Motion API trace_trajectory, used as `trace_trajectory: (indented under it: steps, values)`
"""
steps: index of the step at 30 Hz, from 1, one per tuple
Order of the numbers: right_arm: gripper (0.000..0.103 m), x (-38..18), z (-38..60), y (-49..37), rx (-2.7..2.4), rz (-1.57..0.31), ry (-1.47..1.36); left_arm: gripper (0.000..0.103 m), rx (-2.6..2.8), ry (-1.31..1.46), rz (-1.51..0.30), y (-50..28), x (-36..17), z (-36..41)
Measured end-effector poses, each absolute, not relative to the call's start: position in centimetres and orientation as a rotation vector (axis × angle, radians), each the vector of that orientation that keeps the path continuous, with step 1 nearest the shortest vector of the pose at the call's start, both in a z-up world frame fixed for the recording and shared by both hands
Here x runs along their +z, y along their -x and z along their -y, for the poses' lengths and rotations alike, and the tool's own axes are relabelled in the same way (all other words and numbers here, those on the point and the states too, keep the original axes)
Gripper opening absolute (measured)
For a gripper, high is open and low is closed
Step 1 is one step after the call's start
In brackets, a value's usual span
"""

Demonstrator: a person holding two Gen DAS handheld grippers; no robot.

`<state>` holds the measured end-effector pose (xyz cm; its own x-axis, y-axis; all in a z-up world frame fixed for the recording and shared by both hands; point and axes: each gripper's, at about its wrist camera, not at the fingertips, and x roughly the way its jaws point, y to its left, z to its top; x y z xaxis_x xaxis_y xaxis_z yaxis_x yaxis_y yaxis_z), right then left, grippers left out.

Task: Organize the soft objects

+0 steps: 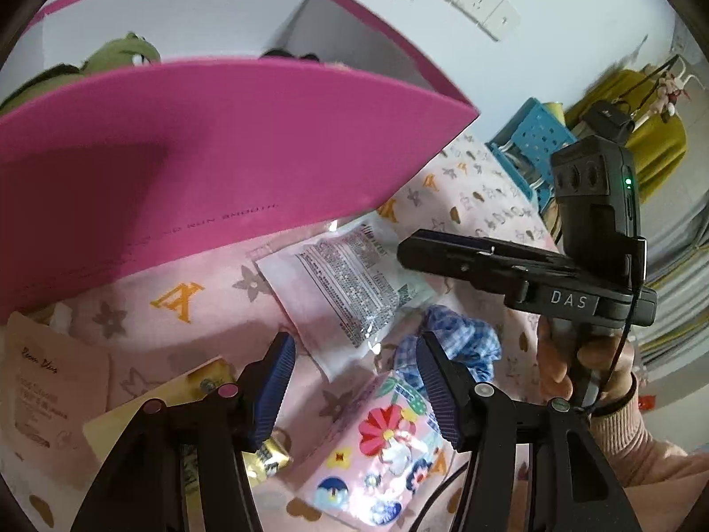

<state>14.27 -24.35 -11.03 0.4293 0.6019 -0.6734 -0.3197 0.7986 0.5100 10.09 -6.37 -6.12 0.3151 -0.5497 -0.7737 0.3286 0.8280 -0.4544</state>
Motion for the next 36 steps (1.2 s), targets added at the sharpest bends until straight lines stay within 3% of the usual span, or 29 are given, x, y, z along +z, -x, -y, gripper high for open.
trace_trajectory:
  steps: [6,9,16,19,23,36]
  values:
    - [0.042,-11.5,22.8,-14.1,0.710,-0.951,-0.292,0.064,-0.571,0.185,-1.118,-11.4,-6.4,8.0]
    - [0.006,-11.7,23.1,-14.0,0.765,-0.951,-0.347,0.064,-0.568,0.183,-1.110,-11.5,-6.4,8.1]
    - [0.007,-12.6,23.8,-14.0,0.817,-0.964,-0.431,0.063,-0.562,0.172,-1.089,-11.2,-6.7,7.7]
    - [0.007,-13.0,24.2,-14.2,0.845,-0.970,-0.490,0.049,-0.547,0.179,-1.080,-11.2,-6.6,7.5]
    - [0.008,-12.0,24.3,-13.1,0.837,-0.934,-0.471,0.042,-0.524,0.224,-1.071,-11.1,-6.4,6.8]
    - [0.009,-2.6,22.7,-10.8,0.917,-0.744,-0.368,0.041,-0.493,0.247,-0.892,-8.6,2.1,3.8]
